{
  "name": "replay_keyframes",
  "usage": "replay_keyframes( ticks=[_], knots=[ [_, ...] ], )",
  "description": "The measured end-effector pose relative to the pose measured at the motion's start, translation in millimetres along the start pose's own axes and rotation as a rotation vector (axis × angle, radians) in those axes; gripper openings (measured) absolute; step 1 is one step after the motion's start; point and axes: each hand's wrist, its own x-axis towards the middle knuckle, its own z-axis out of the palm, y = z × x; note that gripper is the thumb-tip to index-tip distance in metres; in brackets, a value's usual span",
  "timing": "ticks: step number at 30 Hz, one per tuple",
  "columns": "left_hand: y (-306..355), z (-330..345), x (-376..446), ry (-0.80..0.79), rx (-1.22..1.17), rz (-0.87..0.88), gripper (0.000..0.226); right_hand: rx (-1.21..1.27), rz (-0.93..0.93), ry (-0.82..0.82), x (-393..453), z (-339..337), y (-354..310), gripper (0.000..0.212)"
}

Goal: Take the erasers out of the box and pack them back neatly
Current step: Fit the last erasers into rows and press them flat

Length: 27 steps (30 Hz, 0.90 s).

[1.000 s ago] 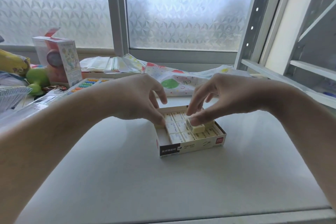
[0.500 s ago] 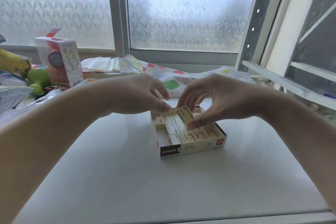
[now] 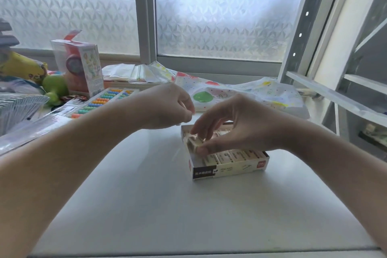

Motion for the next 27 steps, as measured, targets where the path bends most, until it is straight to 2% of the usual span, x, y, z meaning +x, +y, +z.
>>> replay_keyframes(
  ticks=[6, 17, 20, 24, 27],
  knots=[
    [-3.0, -1.3, 0.9, -0.049, 0.006, 0.051, 0.016, -0.069, -0.021, 0.041, 2.4, 7.3, -1.6, 0.018],
    [-1.4, 3.9, 1.4, -0.038, -0.007, 0.046, 0.019, -0.101, 0.016, -0.060, 0.8, 7.0, -3.3, 0.010],
    [-1.8, 4.1, 1.4, -0.038, -0.011, 0.054, 0.018, -0.135, 0.027, -0.041, 2.5, 9.3, -1.8, 0.015],
    [-3.1, 2.9, 2.2, -0.052, 0.002, 0.073, 0.013, -0.189, 0.095, -0.005, 5.8, 10.8, -0.4, 0.037],
    [-3.3, 3.0, 2.5, -0.062, -0.015, 0.067, 0.018, -0.166, 0.089, -0.010, 5.0, 8.0, -1.7, 0.036]
  ],
)
